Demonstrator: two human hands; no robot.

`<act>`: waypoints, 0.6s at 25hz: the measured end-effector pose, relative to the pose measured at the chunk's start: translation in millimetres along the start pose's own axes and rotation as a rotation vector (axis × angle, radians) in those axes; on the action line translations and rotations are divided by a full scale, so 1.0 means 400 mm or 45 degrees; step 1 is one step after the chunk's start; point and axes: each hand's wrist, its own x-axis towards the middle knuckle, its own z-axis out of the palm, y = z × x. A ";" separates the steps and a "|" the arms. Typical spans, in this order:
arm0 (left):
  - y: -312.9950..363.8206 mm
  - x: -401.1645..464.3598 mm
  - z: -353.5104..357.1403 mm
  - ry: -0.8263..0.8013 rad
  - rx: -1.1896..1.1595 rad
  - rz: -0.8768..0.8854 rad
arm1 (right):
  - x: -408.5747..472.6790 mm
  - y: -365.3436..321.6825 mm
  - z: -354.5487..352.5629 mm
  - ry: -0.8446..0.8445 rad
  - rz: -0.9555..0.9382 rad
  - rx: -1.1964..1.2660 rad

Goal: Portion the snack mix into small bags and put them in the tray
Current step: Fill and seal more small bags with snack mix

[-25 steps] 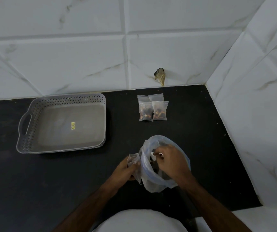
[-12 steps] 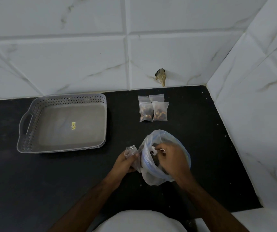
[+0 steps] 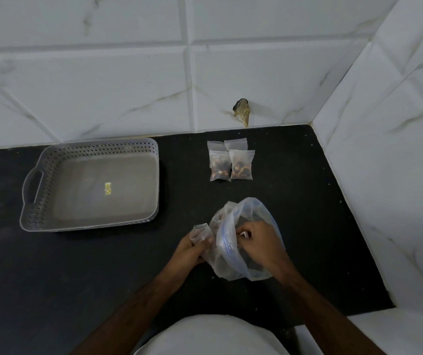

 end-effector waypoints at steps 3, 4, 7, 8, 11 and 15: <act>0.001 0.006 -0.006 -0.029 0.002 0.009 | 0.008 0.007 0.011 -0.037 0.116 0.081; 0.002 0.006 -0.011 -0.043 0.049 0.027 | 0.015 0.012 0.014 -0.049 0.181 0.109; 0.016 0.000 -0.010 -0.129 0.133 0.070 | 0.033 0.030 0.012 -0.023 0.337 0.302; 0.021 -0.002 -0.006 -0.152 0.153 0.077 | 0.033 0.033 0.009 -0.009 0.368 0.374; 0.032 0.004 0.001 -0.109 0.281 0.154 | 0.030 0.039 0.008 -0.031 0.478 0.572; 0.040 0.014 -0.021 -0.070 0.379 0.216 | 0.033 0.056 0.010 -0.042 0.545 0.790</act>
